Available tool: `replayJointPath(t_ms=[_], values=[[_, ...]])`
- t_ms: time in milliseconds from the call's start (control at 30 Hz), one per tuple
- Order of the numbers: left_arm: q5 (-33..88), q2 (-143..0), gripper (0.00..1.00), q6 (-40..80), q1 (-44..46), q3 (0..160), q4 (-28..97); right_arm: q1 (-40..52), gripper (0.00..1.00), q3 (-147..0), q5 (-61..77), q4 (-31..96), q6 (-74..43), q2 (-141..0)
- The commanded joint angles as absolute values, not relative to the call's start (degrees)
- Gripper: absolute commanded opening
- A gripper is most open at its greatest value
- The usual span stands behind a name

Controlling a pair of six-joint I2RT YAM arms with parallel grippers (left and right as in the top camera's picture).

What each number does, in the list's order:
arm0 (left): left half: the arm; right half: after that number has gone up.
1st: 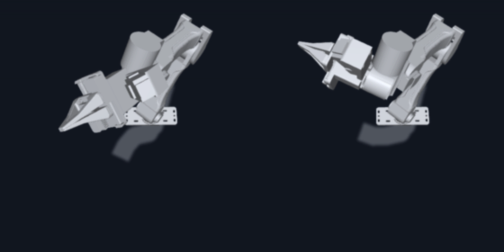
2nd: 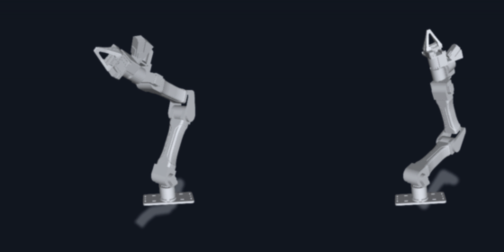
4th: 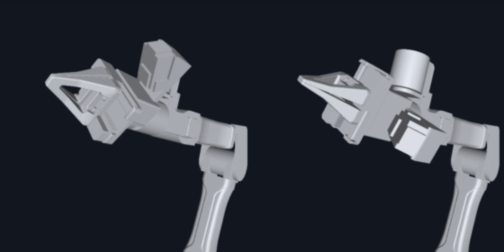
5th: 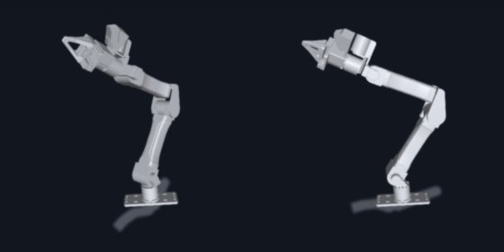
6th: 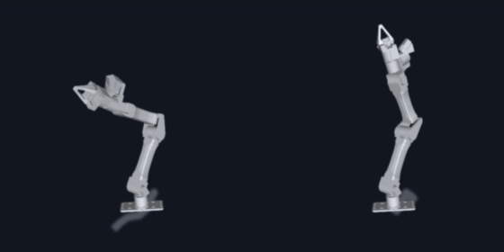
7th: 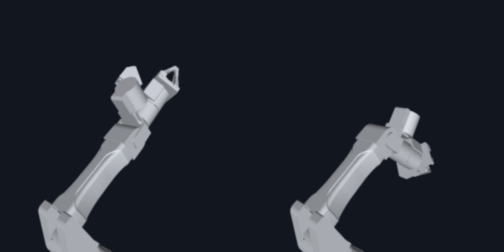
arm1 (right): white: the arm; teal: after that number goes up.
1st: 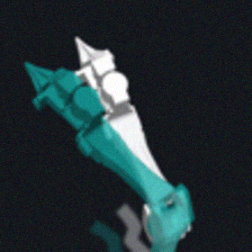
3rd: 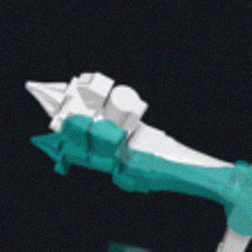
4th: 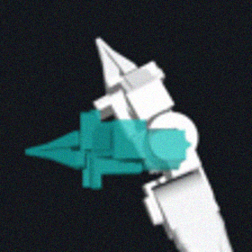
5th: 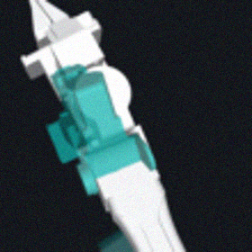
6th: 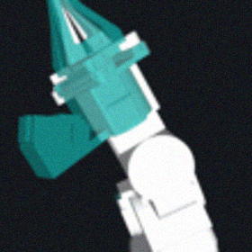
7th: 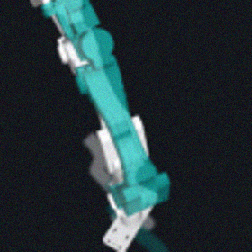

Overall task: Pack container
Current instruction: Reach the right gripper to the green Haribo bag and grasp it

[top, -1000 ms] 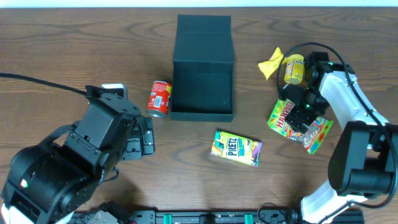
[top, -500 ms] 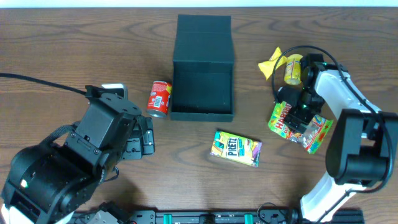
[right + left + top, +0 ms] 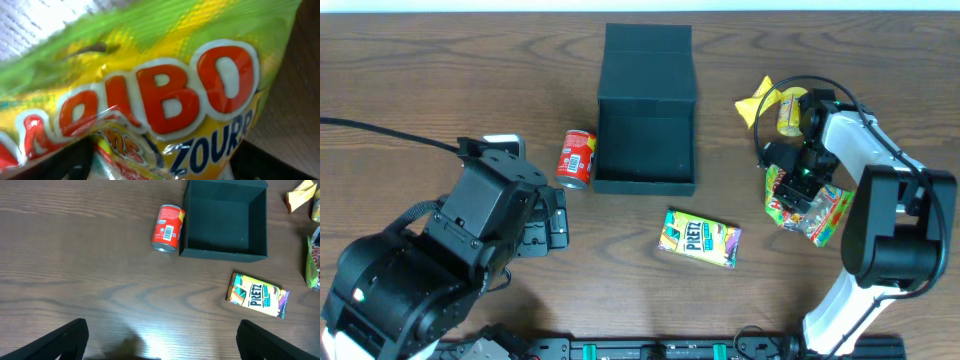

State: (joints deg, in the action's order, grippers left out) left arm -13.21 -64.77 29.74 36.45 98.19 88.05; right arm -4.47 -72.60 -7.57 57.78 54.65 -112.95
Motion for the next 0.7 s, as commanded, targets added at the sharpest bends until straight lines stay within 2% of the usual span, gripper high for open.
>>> replayJointPath(t_ms=[0,200,333,467,667], values=[[-13.0,-64.8,0.95,29.1,36.4,98.7,88.1,-4.4,0.72,-73.1,-6.4,57.8,52.6,-114.1],[-13.0,-64.8,0.95,29.1,36.4,98.7,88.1,-4.4,0.59,-73.1,-6.3,57.4,49.2,-113.9],[-13.0,-64.8,0.95,29.1,36.4,98.7,88.1,-4.4,0.44,-73.1,-5.4,57.4,46.6,-112.3],[-13.0,-64.8,0.95,29.1,36.4,98.7,88.1,-4.4,0.42,-73.1,-3.0,57.4,44.6,-109.2],[-13.0,-64.8,0.95,29.1,36.4,98.7,88.1,-4.4,0.33,-73.1,-0.5,57.4,40.8,-104.6]])
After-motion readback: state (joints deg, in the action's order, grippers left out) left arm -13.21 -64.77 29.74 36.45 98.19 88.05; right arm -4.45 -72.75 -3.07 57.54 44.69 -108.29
